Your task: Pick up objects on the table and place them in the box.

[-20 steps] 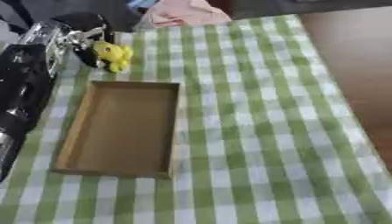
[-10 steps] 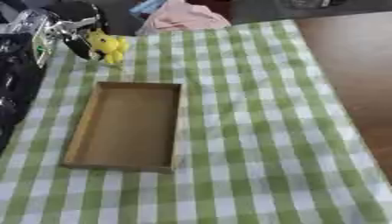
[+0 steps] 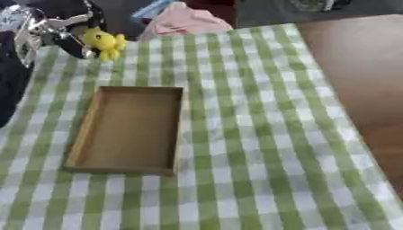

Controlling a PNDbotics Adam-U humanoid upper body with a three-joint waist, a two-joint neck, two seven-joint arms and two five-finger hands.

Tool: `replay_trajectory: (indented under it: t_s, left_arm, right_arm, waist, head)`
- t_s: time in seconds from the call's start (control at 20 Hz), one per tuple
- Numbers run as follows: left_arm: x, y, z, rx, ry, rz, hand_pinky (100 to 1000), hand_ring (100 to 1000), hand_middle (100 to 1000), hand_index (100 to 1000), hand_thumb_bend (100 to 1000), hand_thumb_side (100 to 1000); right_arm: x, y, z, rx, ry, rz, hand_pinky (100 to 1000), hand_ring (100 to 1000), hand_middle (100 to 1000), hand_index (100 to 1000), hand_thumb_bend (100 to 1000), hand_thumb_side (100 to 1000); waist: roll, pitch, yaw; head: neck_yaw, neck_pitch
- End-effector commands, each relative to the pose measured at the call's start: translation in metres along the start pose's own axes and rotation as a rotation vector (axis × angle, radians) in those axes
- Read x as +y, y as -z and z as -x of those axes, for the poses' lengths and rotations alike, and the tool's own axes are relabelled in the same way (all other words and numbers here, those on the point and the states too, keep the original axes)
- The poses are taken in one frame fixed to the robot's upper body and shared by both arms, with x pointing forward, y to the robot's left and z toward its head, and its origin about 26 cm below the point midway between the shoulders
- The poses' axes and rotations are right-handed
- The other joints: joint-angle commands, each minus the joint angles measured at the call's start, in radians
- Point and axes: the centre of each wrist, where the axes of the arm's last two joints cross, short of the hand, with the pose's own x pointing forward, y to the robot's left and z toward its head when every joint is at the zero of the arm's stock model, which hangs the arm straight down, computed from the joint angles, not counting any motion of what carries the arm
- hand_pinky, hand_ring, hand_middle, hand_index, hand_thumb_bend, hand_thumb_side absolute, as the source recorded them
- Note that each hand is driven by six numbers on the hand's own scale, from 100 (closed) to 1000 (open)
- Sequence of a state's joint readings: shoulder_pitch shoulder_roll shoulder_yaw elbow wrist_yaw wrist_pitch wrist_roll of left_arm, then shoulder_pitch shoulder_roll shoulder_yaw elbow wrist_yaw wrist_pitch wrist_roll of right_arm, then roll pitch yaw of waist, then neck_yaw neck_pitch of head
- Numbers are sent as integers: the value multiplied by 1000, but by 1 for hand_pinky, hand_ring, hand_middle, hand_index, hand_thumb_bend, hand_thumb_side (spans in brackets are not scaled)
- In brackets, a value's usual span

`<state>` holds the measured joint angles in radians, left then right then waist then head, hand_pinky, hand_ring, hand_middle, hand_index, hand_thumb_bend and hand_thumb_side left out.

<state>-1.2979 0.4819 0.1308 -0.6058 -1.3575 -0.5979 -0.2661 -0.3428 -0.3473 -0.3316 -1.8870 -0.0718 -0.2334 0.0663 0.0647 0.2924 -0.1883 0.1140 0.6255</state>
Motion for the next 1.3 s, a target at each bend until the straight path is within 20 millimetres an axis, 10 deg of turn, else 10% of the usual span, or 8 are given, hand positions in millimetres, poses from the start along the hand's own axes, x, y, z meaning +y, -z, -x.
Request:
replay_trajectory:
  t_s: [0.05,1.3]
  left_arm:
    - [21,-14,10,-74,34,-89,224,582,638,616,259,100]
    - [-26,-19,-67,-548,123,-175,238,586,640,625,264,100]
  right_arm:
    - [-4,7,-9,-35,-14,-7,705,641,541,857,100,657]
    - [-3,6,-8,-37,-10,-2,704,641,537,856,100,655]
  waist:
    - [-4,-27,4]
    - [-20,-11,21]
  head:
    - [-9,12]
    - [-14,33]
